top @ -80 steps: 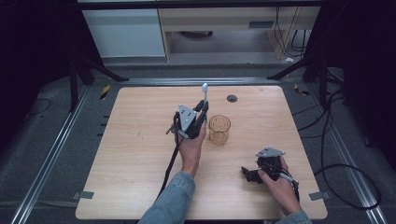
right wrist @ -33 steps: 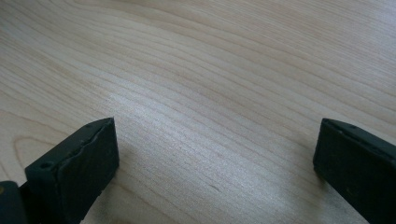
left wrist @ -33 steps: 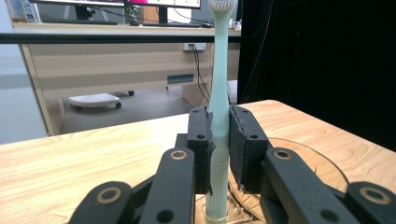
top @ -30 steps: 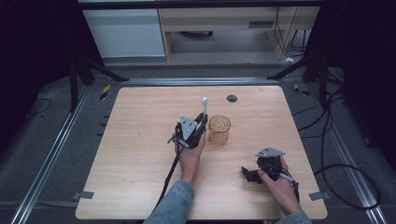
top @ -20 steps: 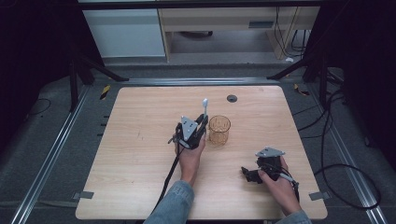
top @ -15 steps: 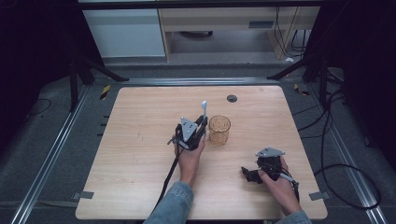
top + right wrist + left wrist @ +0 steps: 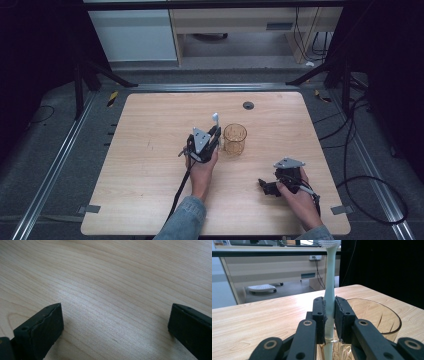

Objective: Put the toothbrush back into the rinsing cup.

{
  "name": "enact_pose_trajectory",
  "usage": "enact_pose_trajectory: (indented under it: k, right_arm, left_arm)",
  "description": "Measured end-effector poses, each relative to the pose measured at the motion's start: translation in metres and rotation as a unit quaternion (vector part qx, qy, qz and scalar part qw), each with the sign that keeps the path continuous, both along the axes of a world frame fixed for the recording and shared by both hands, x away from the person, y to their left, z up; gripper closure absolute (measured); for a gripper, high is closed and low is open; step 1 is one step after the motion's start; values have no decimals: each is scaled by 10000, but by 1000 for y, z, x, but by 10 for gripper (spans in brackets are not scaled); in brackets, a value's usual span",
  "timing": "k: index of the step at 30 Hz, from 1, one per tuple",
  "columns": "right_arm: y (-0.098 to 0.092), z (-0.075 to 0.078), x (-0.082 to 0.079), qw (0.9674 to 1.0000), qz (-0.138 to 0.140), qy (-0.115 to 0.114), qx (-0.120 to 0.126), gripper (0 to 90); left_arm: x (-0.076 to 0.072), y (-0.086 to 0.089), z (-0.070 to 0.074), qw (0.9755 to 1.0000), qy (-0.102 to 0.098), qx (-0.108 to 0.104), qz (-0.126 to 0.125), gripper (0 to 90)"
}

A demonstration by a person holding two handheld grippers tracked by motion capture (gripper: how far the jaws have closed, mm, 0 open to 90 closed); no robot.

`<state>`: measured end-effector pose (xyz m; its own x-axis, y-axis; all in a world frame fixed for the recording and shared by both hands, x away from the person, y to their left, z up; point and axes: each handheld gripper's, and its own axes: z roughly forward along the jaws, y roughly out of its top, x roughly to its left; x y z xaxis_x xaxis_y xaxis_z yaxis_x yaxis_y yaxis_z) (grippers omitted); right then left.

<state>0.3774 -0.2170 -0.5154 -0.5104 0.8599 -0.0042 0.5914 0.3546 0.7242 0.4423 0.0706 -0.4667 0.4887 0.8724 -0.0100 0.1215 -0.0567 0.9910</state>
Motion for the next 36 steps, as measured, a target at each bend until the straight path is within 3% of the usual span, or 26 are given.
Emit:
enact_pose_trajectory:
  k: [24,36]
  right_arm:
    - [0,0,0,10000,6,-7,-2,4]
    - [0,0,0,10000,9,-9,-3,4]
  left_arm:
    - [-1,-1,1,10000,10,23,-34,831]
    - [-1,1,4,9998,147,83,-66,813]
